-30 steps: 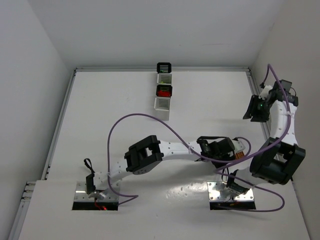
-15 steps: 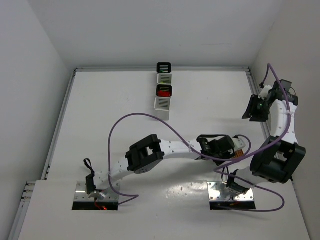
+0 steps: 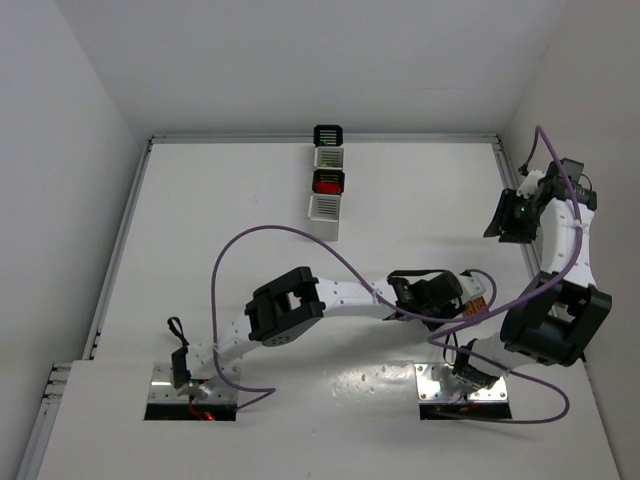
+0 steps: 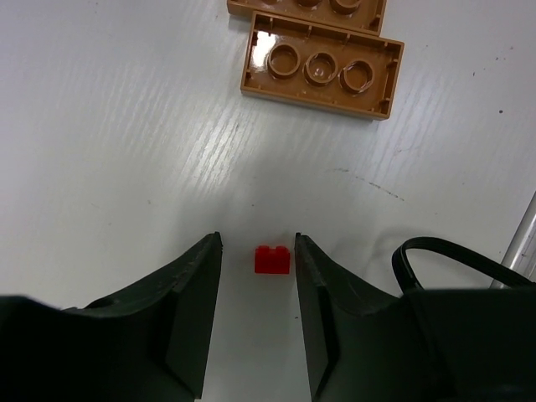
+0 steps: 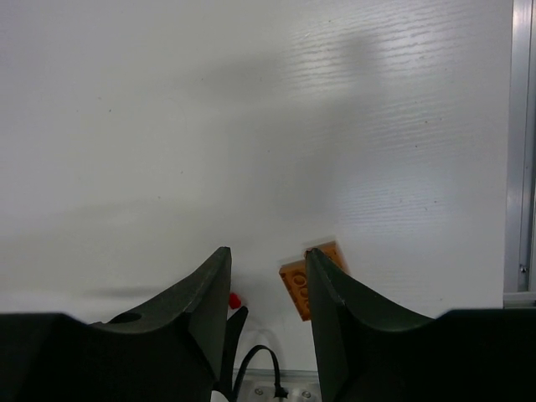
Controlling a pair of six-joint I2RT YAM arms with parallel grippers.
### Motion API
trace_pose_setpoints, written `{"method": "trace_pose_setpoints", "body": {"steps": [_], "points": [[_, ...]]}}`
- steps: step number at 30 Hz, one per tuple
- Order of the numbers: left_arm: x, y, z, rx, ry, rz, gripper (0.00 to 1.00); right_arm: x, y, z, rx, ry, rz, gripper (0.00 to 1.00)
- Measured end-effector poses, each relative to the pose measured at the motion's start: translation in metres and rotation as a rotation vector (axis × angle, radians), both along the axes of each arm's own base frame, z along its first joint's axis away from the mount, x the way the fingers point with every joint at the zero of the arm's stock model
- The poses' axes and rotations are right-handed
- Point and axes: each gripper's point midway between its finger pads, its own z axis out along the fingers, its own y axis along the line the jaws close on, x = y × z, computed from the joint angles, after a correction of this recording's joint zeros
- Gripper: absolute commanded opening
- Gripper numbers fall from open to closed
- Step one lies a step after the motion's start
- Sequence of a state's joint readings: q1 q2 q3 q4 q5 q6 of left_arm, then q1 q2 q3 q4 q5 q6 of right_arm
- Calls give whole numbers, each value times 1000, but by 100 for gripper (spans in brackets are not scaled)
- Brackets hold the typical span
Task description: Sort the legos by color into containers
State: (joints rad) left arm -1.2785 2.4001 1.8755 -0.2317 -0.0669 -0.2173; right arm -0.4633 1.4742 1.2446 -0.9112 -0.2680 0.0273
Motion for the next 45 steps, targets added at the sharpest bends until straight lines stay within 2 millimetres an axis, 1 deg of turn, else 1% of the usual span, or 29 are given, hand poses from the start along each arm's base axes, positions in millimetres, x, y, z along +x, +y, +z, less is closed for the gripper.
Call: {"method": "trace_pose_setpoints", "body": {"steps": [10,16,20,23,26,27,29,34,36,39,41,42,45], "points": [[3,5,-1,1,1,4,39,0,1,0,6,0,2,41],[3,12,-1,10,4,6,39,1,4,1,19,-7,9,41],[3,12,-1,12,3,7,34,1,4,1,21,-8,10,41],[4,13,-1,13,4,8,27,1,4,1,22,-8,10,41],[4,13,-1,11,7,7,14,1,4,1,22,-8,10,41],[4,13,-1,12,8,3,7,1,4,1,22,-8,10,41],[4,13,-1,11,9,2,3,1,4,1,22,-8,10,41],[8,15,-1,12,12,6,2,1,5,1,28,-9,13,41],[15,19,1,18,10,16,1,2,6,-1,34,-6,15,41],[36,37,2,58,3,44,1,3,9,-2,44,-4,27,41],[60,54,5,87,-9,85,1,4,11,-2,49,-8,38,41],[75,64,9,95,-15,112,1,4,12,-2,53,-11,44,41],[127,98,31,101,-45,213,1,3,17,-5,74,-9,64,41]]}}
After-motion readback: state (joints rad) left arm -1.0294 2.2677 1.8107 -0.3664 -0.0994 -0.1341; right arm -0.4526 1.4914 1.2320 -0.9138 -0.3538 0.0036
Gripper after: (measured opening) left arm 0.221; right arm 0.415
